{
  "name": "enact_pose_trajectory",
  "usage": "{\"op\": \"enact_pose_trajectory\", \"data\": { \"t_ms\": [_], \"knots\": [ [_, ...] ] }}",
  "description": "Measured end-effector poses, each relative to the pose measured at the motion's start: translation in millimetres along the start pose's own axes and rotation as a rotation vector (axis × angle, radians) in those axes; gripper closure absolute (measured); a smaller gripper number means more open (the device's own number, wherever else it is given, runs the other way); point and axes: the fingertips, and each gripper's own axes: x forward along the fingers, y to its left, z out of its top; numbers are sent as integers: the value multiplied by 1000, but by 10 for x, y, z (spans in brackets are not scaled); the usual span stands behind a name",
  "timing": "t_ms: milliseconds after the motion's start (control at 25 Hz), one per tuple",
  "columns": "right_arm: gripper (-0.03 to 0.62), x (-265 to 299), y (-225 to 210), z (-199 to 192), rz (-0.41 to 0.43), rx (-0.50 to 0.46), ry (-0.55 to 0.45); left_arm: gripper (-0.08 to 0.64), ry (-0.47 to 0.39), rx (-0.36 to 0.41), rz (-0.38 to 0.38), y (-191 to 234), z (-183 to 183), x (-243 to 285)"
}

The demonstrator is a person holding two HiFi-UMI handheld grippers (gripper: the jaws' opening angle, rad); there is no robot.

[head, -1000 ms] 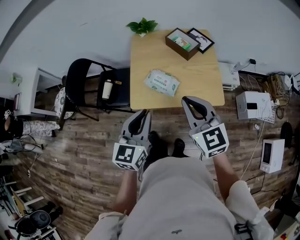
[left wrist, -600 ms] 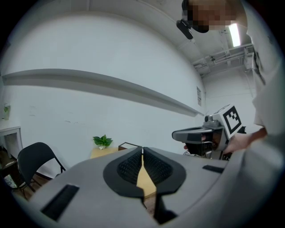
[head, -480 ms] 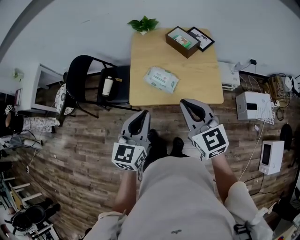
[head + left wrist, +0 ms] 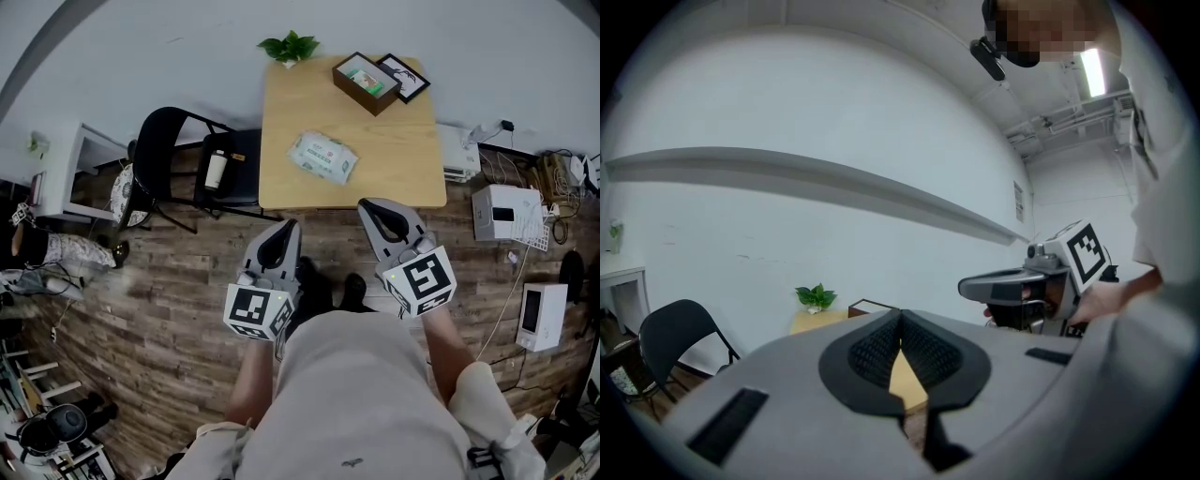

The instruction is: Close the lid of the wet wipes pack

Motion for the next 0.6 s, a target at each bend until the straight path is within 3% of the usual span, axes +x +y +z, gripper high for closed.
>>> {"op": "enact_pose_trajectory", "data": {
  "t_ms": [600],
  "knots": [
    [592, -37, -23, -55, 22, 36, 1, 552, 6, 3, 8, -60, -32, 6]
  ]
}}
